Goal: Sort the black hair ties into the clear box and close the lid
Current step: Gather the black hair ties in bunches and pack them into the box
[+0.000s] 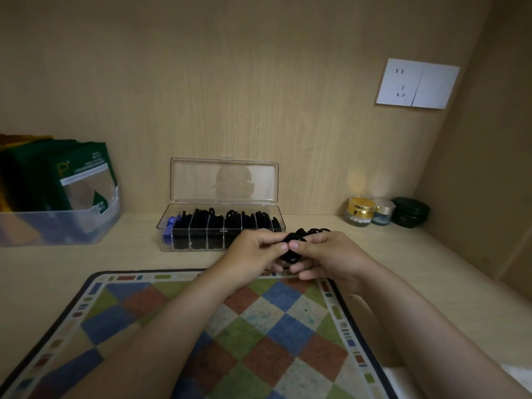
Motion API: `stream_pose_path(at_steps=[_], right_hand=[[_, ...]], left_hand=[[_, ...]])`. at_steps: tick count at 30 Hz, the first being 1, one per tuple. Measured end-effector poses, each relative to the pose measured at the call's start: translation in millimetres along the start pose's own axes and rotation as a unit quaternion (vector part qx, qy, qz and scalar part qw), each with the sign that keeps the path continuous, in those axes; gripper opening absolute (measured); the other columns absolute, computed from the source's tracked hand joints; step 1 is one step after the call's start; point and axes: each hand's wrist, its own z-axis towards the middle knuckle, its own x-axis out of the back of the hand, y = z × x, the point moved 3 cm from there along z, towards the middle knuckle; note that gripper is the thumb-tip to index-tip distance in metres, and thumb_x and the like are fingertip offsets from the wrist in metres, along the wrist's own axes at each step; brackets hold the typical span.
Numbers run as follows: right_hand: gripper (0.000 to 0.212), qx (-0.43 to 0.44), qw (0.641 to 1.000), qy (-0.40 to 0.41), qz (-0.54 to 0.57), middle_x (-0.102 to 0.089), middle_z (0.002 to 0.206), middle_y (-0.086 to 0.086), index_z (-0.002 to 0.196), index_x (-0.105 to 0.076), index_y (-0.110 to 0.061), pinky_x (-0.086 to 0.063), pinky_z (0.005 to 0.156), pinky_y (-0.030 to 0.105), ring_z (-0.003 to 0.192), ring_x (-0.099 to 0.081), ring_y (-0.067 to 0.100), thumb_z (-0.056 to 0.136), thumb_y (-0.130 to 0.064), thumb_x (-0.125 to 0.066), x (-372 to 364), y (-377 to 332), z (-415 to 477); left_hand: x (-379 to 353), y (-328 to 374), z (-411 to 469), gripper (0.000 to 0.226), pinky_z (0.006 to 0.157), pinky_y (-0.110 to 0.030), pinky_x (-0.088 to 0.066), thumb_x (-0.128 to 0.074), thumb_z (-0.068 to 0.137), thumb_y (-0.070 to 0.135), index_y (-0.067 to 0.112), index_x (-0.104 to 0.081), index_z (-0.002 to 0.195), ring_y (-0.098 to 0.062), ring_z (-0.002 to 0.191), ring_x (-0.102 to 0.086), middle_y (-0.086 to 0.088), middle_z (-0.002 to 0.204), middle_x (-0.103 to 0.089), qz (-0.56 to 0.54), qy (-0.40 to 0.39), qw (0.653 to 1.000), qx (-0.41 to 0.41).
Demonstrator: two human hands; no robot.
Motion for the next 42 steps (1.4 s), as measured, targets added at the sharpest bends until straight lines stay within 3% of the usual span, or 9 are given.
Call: stream_pose_path(at_steps=[4, 7, 11, 15, 20, 24, 34, 39, 42], right_hand=[[0.019, -0.003, 1.0, 0.017, -0.003, -0.073, 0.078, 0.019, 0.097, -0.071, 0.0, -0.059, 0.054, 0.022, 0.064, -0.07, 0.019, 0.087, -0.016, -0.073, -3, -2, 2], [0.025, 0.013, 0.999, 0.039, -0.032, -0.071, 0.073, 0.02, 0.101, -0.07, 0.003, -0.057, 0.051, 0.024, 0.059, -0.066, 0.02, 0.087, -0.017, -0.073, -6, -14, 6], [0.026, 0.051, 0.99, 0.101, -0.079, -0.072, 0.085, 0.019, 0.104, -0.069, 0.004, -0.05, 0.044, 0.023, 0.057, -0.065, 0.017, 0.089, -0.017, -0.072, -11, -42, 20], [0.018, 0.077, 0.965, 0.172, -0.182, -0.075, 0.087, 0.01, 0.095, -0.071, -0.005, -0.043, 0.042, 0.024, 0.056, -0.067, 0.014, 0.089, -0.021, -0.074, -16, -60, 50], [0.021, 0.087, 0.911, 0.226, -0.333, -0.074, 0.078, 0.013, 0.083, -0.075, -0.006, -0.047, 0.051, 0.029, 0.059, -0.064, 0.019, 0.087, -0.027, -0.074, -22, -58, 83], [0.015, 0.097, 0.862, 0.226, -0.442, -0.068, 0.067, -0.001, 0.085, -0.076, -0.019, -0.045, 0.05, 0.025, 0.057, -0.059, 0.014, 0.088, -0.032, -0.069, -28, -62, 90], [0.024, 0.052, 0.769, 0.184, -0.61, -0.068, 0.078, 0.001, 0.089, -0.075, -0.021, -0.045, 0.059, 0.027, 0.075, -0.065, 0.021, 0.091, -0.04, -0.061, -32, -65, 102], [0.02, 0.039, 0.785, 0.153, -0.599, -0.067, 0.08, 0.003, 0.087, -0.071, -0.017, -0.052, 0.065, 0.03, 0.077, -0.066, 0.021, 0.092, -0.031, -0.058, -32, -57, 108], [0.018, 0.052, 0.801, 0.149, -0.578, -0.068, 0.083, 0.003, 0.094, -0.072, -0.019, -0.049, 0.062, 0.029, 0.077, -0.065, 0.02, 0.092, -0.026, -0.056, -31, -54, 105]], left_hand=[[-1, 5, 2, 0.034, 0.083, -0.034, -0.054, -0.048, 0.103, 0.02, 0.027, -0.062, 0.133, -0.018, 0.097, -0.063, 0.004, 0.108, -0.054, 0.123, -0.035, 0.992, -0.022], [9, 11, 3, 0.037, 0.091, -0.023, -0.043, -0.044, 0.104, 0.023, 0.029, -0.057, 0.138, -0.006, 0.102, -0.055, 0.008, 0.106, -0.053, 0.21, 0.032, 0.973, -0.089], [28, 18, 4, 0.037, 0.091, -0.026, -0.043, -0.046, 0.1, 0.018, 0.024, -0.059, 0.135, -0.009, 0.107, -0.051, 0.007, 0.11, -0.058, 0.357, 0.165, 0.893, -0.22], [35, 7, 9, 0.044, 0.106, -0.035, -0.033, -0.047, 0.096, 0.024, 0.027, -0.052, 0.14, -0.014, 0.122, -0.045, 0.008, 0.124, -0.056, 0.478, 0.181, 0.838, -0.191], [40, -5, 13, 0.049, 0.113, -0.033, -0.024, -0.045, 0.098, 0.035, 0.027, -0.043, 0.146, -0.014, 0.132, -0.039, 0.008, 0.137, -0.052, 0.489, 0.169, 0.843, -0.149], [40, -8, 15, 0.049, 0.114, -0.034, -0.025, -0.041, 0.099, 0.039, 0.028, -0.042, 0.147, -0.015, 0.131, -0.041, 0.008, 0.138, -0.052, 0.496, 0.174, 0.839, -0.14], [39, -8, 17, 0.054, 0.111, -0.036, -0.027, -0.044, 0.095, 0.044, 0.027, -0.042, 0.147, -0.018, 0.129, -0.042, 0.006, 0.136, -0.054, 0.501, 0.184, 0.836, -0.128], [42, 4, 17, 0.054, 0.113, -0.036, -0.021, -0.044, 0.095, 0.047, 0.033, -0.038, 0.146, -0.018, 0.135, -0.034, 0.005, 0.144, -0.046, 0.511, 0.175, 0.833, -0.121], [44, 11, 29, 0.059, 0.116, -0.038, -0.015, -0.043, 0.095, 0.049, 0.036, -0.031, 0.15, -0.02, 0.142, -0.025, 0.002, 0.153, -0.036, 0.518, 0.107, 0.844, -0.091]])
